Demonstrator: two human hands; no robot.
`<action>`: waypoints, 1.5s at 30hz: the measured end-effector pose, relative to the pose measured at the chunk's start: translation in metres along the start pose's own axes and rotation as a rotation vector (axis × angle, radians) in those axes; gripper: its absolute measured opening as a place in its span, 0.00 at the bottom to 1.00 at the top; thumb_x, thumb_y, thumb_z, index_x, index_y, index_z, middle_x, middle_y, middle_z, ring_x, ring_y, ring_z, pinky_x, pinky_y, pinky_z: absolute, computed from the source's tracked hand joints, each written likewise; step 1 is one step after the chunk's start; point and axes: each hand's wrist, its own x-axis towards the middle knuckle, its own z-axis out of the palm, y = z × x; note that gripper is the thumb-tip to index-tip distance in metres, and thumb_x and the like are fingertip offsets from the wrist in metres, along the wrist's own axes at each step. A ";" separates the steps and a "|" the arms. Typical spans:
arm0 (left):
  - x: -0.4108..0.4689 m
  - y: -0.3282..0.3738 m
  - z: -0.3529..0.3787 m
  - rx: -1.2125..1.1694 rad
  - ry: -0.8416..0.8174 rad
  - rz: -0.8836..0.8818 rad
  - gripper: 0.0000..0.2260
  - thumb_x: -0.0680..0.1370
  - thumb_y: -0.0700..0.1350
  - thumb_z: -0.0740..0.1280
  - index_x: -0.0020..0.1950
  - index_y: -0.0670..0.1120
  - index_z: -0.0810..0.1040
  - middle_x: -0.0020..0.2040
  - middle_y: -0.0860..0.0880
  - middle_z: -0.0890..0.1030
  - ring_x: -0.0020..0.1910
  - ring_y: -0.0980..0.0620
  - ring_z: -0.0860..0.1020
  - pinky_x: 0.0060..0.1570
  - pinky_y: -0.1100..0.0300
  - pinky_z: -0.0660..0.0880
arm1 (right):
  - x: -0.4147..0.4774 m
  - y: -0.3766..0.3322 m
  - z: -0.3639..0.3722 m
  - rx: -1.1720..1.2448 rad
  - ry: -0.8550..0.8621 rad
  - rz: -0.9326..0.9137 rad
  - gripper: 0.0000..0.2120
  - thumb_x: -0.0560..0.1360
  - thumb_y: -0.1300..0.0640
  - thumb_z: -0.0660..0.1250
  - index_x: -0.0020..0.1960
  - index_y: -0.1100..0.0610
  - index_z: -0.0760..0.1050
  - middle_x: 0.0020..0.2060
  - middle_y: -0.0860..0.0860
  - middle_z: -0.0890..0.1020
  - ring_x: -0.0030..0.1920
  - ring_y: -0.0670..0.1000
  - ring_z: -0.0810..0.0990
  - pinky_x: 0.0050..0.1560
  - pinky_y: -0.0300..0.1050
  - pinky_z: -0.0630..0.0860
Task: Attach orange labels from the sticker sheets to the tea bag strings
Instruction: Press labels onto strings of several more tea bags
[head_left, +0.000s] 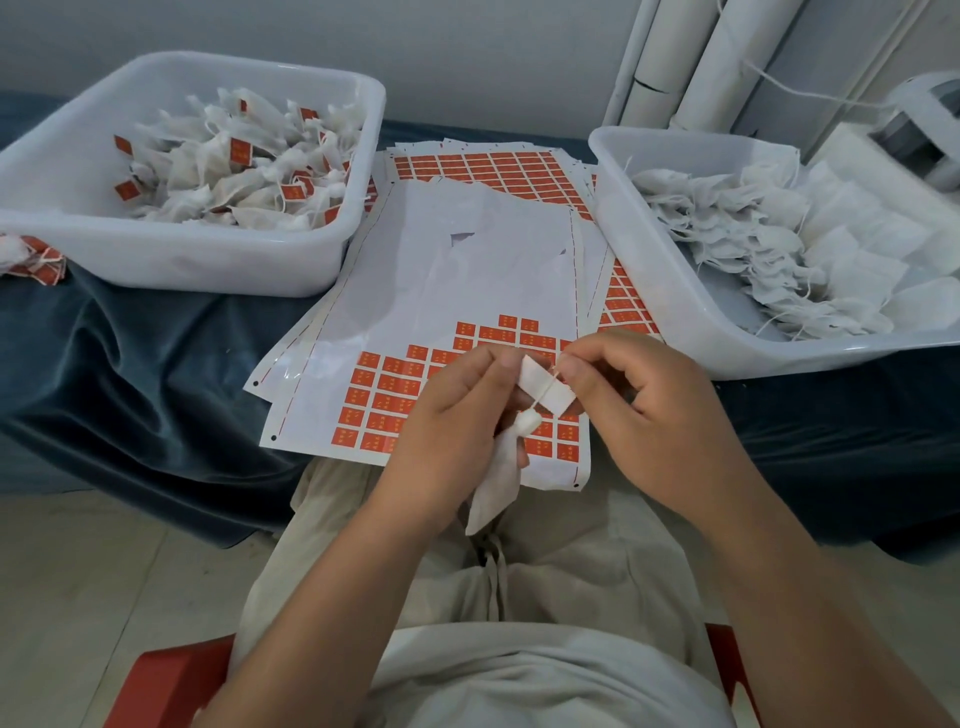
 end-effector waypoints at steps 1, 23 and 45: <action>0.000 0.001 0.000 -0.017 -0.024 -0.016 0.12 0.82 0.59 0.62 0.49 0.58 0.84 0.46 0.52 0.87 0.44 0.54 0.86 0.43 0.59 0.81 | 0.000 0.000 0.000 -0.014 0.007 -0.012 0.10 0.83 0.49 0.64 0.51 0.51 0.82 0.44 0.40 0.83 0.48 0.42 0.82 0.47 0.33 0.76; 0.007 0.000 -0.016 -0.289 -0.233 -0.258 0.12 0.71 0.54 0.77 0.48 0.47 0.89 0.51 0.44 0.88 0.43 0.47 0.84 0.45 0.58 0.80 | 0.003 0.010 0.003 -0.116 0.062 -0.151 0.07 0.84 0.55 0.67 0.51 0.55 0.82 0.44 0.45 0.83 0.47 0.44 0.80 0.48 0.38 0.75; 0.007 -0.011 -0.009 -0.288 -0.033 -0.115 0.08 0.78 0.50 0.73 0.55 0.52 0.89 0.56 0.47 0.88 0.57 0.45 0.86 0.62 0.43 0.80 | -0.002 0.002 0.024 0.436 0.007 0.177 0.14 0.76 0.40 0.69 0.54 0.47 0.85 0.48 0.38 0.87 0.50 0.42 0.87 0.48 0.32 0.81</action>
